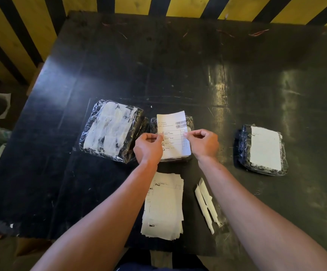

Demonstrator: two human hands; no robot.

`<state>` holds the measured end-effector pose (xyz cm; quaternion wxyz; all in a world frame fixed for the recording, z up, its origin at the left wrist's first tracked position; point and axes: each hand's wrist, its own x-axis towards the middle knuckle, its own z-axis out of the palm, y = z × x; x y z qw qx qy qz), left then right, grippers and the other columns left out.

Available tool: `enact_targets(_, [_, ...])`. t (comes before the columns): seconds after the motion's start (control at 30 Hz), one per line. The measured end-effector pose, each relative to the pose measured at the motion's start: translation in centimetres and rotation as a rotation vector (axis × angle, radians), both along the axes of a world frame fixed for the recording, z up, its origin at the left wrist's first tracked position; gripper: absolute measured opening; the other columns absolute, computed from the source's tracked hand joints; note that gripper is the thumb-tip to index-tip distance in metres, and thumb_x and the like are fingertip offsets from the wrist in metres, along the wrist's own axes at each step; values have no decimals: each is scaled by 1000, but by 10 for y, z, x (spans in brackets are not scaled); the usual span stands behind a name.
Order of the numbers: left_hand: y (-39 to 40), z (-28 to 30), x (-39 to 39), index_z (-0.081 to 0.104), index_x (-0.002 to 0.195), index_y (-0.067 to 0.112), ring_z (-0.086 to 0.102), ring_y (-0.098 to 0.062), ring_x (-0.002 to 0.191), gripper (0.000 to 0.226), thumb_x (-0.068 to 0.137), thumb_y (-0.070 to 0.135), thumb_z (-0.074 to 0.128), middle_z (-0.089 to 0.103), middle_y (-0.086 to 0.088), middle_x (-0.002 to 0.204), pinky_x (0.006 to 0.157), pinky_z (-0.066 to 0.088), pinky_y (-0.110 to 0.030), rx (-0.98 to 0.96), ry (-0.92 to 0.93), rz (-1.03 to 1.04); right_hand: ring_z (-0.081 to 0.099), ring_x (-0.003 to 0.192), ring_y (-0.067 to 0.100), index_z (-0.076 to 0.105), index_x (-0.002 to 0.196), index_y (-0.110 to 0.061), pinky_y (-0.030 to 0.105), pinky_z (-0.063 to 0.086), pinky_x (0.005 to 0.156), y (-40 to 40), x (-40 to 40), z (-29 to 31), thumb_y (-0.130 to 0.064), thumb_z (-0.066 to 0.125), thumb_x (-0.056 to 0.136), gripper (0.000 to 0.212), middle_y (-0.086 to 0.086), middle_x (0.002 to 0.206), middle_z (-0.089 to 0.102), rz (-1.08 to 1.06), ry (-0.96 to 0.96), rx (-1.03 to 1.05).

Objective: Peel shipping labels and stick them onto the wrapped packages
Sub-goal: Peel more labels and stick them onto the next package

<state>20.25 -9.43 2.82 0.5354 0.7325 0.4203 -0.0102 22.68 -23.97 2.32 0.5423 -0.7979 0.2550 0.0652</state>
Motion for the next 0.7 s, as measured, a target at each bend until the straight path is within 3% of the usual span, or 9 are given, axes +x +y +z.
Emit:
enact_targets(0.2, [3,-6,7,68,97,27,69,-8,82,14,94,37,77,71,11,89,80,66,-41,77,52,-26,68,85,8,74,80,-20,33,60,68,5,5,-8,-22,84,88,13,-11,86,72,-3,34,-12])
enact_targets(0.5, [2,-5,8,65,94,30,69,-10,82,15,94,39,77,70,12,87,79,65,-42,121,77,-60,68,86,9,78,87,-15,24,49,60,6,6,-11,-20,84,88,8,-3,92,77,-27,45,-44])
enact_targets(0.7, [4,-6,9,63,89,32,69,-9,80,18,93,39,79,69,12,84,75,66,-42,162,84,-83,69,87,13,76,85,-17,25,54,63,7,6,-13,-19,83,89,8,-3,93,76,-1,42,-89])
